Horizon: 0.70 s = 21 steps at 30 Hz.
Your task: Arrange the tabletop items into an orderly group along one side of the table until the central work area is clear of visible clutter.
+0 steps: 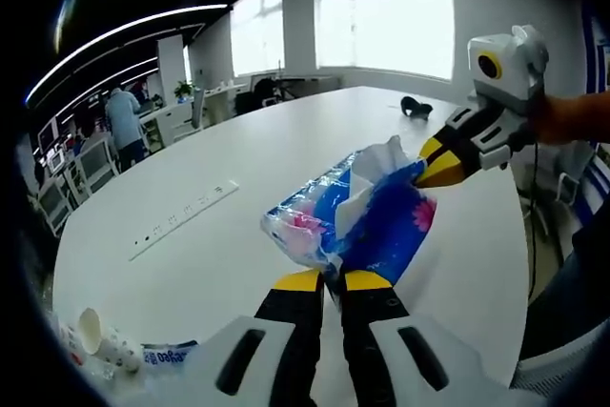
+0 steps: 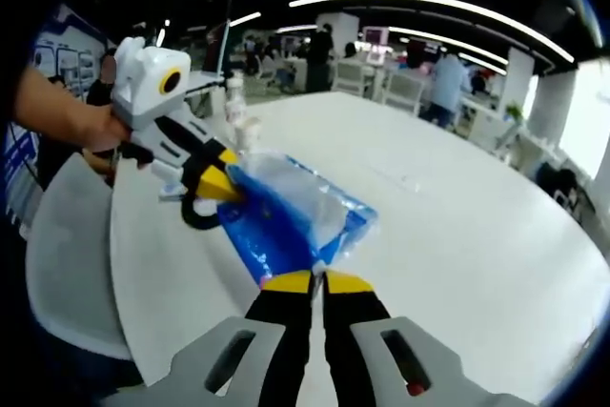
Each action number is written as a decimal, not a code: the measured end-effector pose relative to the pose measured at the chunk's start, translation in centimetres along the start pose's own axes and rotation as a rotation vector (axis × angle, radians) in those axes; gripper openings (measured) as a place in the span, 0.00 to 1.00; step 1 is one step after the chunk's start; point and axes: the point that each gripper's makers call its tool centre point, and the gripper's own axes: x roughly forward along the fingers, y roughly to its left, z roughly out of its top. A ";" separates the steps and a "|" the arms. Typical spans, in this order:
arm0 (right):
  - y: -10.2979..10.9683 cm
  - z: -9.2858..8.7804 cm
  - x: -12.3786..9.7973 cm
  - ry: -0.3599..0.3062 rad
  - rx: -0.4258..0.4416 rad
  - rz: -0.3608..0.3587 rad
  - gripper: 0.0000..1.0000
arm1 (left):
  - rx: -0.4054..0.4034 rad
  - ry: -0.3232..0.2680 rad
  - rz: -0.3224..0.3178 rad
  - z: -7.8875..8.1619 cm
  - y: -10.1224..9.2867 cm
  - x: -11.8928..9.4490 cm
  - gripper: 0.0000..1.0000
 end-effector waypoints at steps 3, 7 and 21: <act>-0.5 0.0 0.3 0.000 -0.003 0.006 0.00 | -0.002 0.004 0.002 0.1 0.3 0.5 0.04; -1.2 -0.3 0.8 0.002 0.000 0.016 0.00 | -0.008 0.009 0.007 0.2 0.7 1.3 0.04; -3.4 -1.2 2.5 0.011 0.010 0.042 0.00 | -0.024 0.041 0.019 0.0 1.7 3.9 0.04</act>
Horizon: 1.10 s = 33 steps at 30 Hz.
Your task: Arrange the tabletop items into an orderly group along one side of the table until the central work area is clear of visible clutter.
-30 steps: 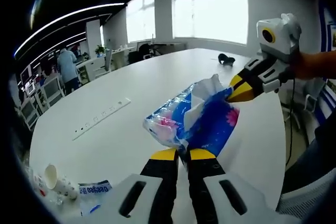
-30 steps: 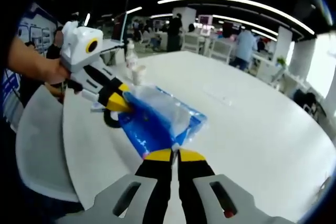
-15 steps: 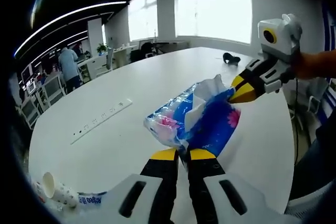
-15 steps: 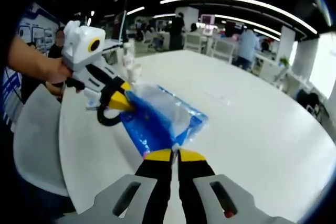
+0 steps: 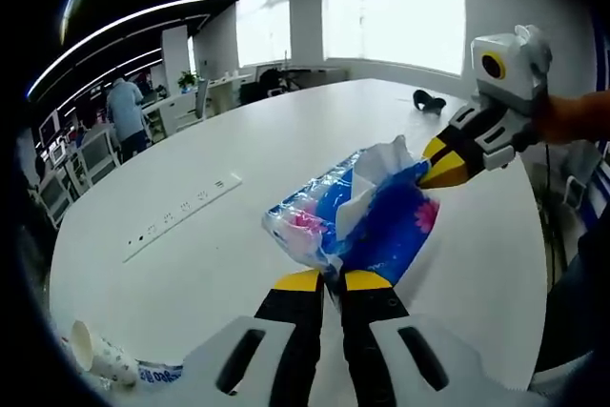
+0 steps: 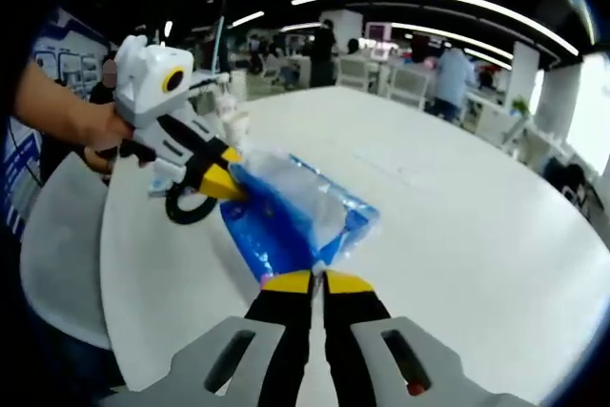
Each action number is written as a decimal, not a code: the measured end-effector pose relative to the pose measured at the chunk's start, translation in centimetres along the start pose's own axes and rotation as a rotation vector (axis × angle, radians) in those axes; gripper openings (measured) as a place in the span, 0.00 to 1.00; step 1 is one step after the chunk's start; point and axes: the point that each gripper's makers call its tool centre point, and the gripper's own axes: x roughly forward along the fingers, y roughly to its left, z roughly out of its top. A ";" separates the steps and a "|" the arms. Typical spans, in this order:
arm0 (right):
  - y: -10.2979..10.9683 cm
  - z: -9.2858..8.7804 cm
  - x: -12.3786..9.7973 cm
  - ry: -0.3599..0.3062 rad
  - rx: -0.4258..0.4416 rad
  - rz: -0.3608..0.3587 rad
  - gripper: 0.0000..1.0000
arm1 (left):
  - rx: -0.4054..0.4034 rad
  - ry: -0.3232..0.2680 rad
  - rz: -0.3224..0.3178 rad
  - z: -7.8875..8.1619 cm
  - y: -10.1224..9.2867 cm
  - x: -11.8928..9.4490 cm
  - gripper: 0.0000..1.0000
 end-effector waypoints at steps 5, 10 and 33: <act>-0.6 -0.3 0.7 0.004 0.004 0.010 0.00 | -0.024 0.011 0.010 -0.3 0.6 0.9 0.04; -1.1 -0.8 1.6 0.013 0.000 0.017 0.01 | -0.046 0.024 0.020 -0.8 1.1 1.8 0.04; -3.2 -2.9 4.9 0.044 0.037 0.016 0.02 | -0.075 0.080 0.033 -2.8 2.7 5.4 0.03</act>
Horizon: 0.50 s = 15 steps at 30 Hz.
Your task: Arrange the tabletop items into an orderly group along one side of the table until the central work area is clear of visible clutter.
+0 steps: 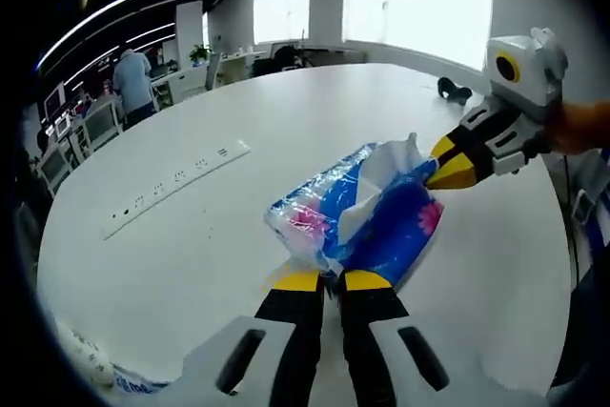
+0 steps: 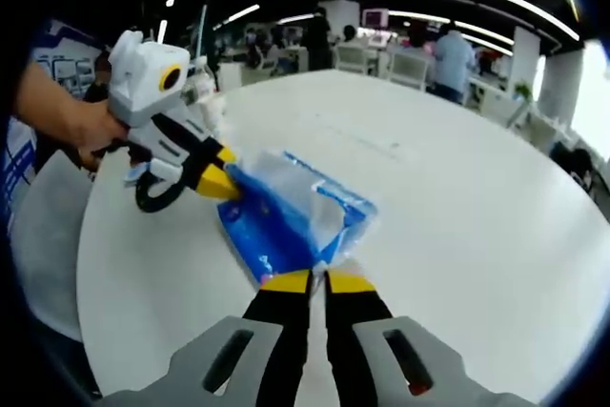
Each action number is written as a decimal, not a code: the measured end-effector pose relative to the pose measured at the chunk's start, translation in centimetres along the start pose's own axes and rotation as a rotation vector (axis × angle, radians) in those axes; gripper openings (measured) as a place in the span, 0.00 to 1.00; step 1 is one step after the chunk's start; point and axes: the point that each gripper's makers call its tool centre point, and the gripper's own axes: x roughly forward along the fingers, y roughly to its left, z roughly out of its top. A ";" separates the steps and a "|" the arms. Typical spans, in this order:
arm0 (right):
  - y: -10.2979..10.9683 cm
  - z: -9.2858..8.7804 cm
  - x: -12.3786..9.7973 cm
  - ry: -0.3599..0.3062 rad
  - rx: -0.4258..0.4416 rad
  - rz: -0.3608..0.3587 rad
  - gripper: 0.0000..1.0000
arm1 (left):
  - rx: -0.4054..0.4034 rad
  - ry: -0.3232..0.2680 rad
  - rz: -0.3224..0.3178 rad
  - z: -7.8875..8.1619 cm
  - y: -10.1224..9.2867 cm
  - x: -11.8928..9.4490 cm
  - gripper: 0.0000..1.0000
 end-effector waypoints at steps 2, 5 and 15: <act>-0.2 -0.2 0.3 0.003 0.003 -0.001 0.02 | 0.000 0.000 0.003 0.0 0.2 0.2 0.03; -0.6 -0.6 0.6 0.008 0.010 -0.007 0.02 | -0.003 0.001 0.000 0.1 0.4 0.6 0.03; -1.3 -1.0 1.7 0.019 0.025 -0.023 0.02 | 0.004 0.024 0.000 -0.5 1.0 1.9 0.04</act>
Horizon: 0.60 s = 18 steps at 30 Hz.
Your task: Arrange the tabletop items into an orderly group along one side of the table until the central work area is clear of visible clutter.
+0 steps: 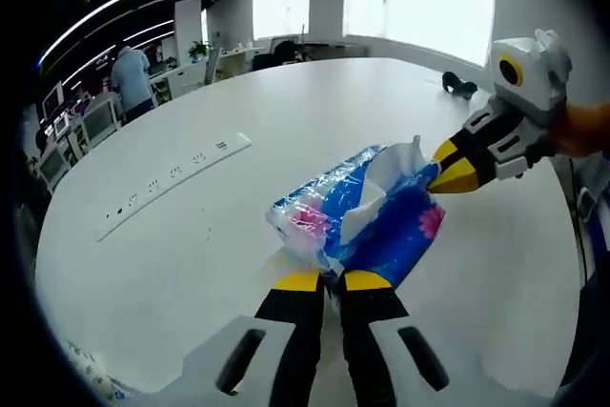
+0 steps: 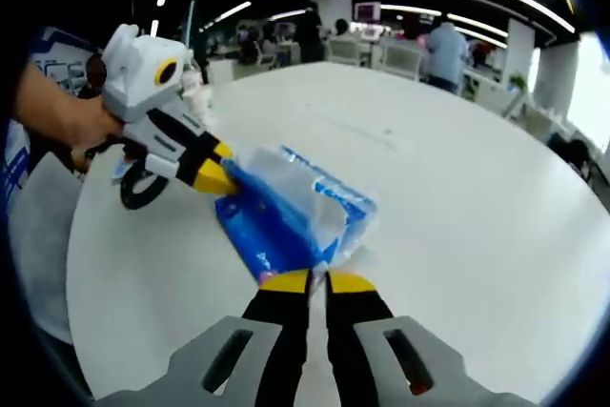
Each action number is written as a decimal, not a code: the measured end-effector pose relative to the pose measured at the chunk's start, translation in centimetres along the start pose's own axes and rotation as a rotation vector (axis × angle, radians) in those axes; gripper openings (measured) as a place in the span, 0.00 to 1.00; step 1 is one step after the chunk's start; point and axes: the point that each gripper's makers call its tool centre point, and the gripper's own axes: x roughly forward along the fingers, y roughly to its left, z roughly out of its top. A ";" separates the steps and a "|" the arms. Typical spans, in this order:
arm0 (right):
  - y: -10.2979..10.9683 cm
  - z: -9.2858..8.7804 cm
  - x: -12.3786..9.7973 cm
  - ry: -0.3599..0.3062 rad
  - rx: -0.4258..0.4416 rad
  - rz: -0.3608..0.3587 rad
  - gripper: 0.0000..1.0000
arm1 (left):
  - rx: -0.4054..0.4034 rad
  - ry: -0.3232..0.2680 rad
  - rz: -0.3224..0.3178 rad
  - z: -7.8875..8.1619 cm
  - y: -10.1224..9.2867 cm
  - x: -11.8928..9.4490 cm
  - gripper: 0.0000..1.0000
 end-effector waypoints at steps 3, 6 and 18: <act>-0.1 0.1 0.2 -0.004 0.011 -0.007 0.03 | 0.012 0.011 0.000 -0.3 0.1 0.1 0.04; -0.3 0.0 0.3 -0.003 0.023 -0.015 0.04 | 0.027 0.021 -0.002 -0.5 0.1 0.2 0.05; -0.5 -0.3 0.7 0.000 0.023 -0.035 0.05 | 0.031 0.032 0.003 -0.6 0.7 0.4 0.06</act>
